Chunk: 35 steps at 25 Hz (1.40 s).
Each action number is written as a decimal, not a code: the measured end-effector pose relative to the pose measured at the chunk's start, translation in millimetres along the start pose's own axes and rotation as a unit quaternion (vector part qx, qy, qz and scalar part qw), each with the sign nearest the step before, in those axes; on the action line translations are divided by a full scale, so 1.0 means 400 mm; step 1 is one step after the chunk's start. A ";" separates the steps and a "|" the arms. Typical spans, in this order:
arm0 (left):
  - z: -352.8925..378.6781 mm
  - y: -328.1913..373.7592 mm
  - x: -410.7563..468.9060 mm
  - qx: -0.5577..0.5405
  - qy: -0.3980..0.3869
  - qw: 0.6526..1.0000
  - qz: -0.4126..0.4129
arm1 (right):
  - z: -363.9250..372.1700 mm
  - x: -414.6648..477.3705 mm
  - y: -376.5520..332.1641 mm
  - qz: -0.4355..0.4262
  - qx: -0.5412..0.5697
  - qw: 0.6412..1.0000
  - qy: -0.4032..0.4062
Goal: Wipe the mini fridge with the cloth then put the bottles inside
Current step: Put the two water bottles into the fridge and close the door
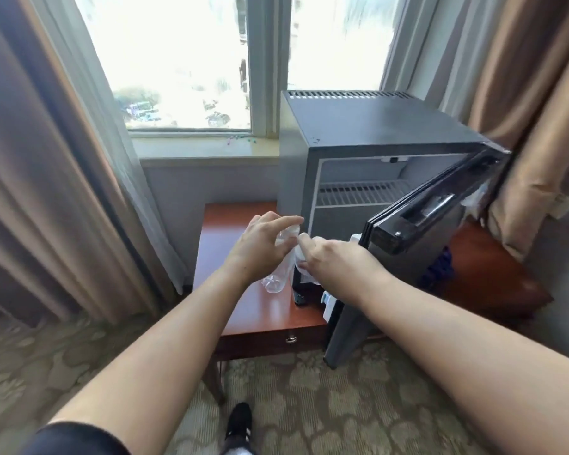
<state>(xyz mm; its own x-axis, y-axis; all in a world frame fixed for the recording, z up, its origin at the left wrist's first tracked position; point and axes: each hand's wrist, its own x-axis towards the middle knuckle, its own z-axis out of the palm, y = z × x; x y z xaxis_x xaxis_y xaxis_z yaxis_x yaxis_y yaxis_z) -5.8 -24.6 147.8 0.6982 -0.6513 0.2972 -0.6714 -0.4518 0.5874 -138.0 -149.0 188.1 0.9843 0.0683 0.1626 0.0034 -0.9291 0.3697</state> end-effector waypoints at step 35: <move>0.575 0.006 0.425 -0.102 -0.137 0.985 -0.031 | 0.262 0.095 0.117 0.473 0.230 0.826 -0.202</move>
<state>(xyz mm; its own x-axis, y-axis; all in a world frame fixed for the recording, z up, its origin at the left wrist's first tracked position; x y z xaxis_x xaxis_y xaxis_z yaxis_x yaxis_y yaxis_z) 54.1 -276.7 26.7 0.6241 -0.7792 0.0575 -0.5462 -0.3825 0.7452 -81.9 -228.2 115.8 0.5627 -0.8084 -0.1727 -0.8262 -0.5430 -0.1500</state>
